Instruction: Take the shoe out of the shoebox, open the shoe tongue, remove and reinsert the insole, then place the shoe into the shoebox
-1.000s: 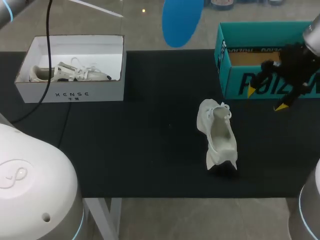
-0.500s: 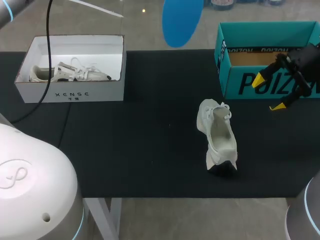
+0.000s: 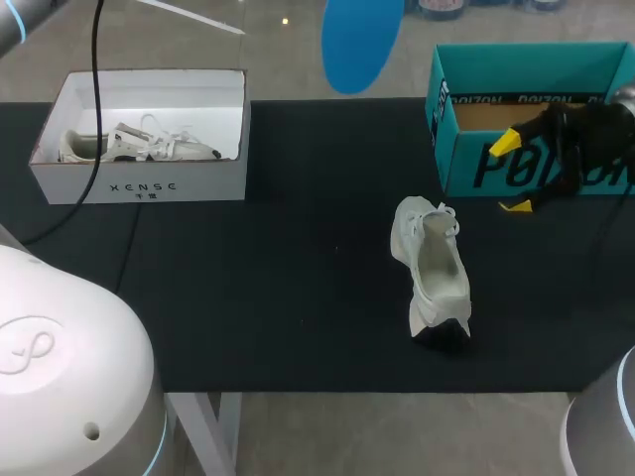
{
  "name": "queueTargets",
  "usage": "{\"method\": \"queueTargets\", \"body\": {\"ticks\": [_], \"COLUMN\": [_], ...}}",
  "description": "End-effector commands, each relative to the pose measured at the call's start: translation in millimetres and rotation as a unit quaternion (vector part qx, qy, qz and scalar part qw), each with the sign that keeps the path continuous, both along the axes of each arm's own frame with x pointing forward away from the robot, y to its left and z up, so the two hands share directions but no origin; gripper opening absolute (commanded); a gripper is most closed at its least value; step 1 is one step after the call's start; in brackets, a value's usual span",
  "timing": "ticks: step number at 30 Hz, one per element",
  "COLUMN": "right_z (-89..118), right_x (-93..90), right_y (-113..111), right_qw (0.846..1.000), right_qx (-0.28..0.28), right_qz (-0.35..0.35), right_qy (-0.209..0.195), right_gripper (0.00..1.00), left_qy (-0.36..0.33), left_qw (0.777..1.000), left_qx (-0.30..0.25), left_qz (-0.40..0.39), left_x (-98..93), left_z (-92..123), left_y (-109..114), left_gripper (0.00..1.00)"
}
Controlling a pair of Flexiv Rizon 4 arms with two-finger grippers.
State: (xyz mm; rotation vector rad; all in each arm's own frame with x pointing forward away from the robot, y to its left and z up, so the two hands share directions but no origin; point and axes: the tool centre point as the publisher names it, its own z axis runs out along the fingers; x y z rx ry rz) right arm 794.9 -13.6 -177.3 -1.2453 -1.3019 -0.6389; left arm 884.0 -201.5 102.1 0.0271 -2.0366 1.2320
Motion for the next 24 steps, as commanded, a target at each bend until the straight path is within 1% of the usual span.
{"method": "queueTargets", "body": {"ticks": [1, 7, 10, 12, 14, 19, 24], "right_z": [-5, 2, 4, 4, 4, 13, 25], "right_x": [6.0, 1.6, 0.0, -0.1, 0.9, -3.6, -12.9], "right_y": [-3, -8, -11, -10, -9, -6, 5], "right_qw": [0.997, 0.998, 0.998, 0.998, 0.997, 0.997, 0.995], "right_qx": [0.046, 0.038, 0.047, 0.053, 0.066, 0.056, 0.035], "right_qz": [0.058, 0.043, 0.035, 0.027, 0.019, -0.051, -0.086], "right_qy": [0.028, 0.019, 0.021, 0.027, 0.025, -0.016, -0.044], "right_gripper": [1.0, 1.0, 1.0, 1.0, 1.0, 1.0, 1.0], "left_qy": [-0.001, -0.001, -0.001, -0.001, -0.001, -0.001, -0.001], "left_qw": [1.0, 1.0, 1.0, 1.0, 1.0, 1.0, 1.0], "left_qx": [0.0, 0.0, 0.0, 0.0, 0.0, 0.0, 0.0], "left_qz": [0.001, 0.001, 0.001, 0.001, 0.001, 0.001, 0.001], "left_x": [-0.7, -0.7, -0.7, -0.7, -0.7, -0.7, -0.7], "left_z": [-1, -1, -1, -1, -1, -1, -1], "left_y": [0, 0, 0, 0, 0, 0, 0], "left_gripper": [0.0, 0.0, 0.0, 0.0, 0.0, 0.0, 0.0]}}
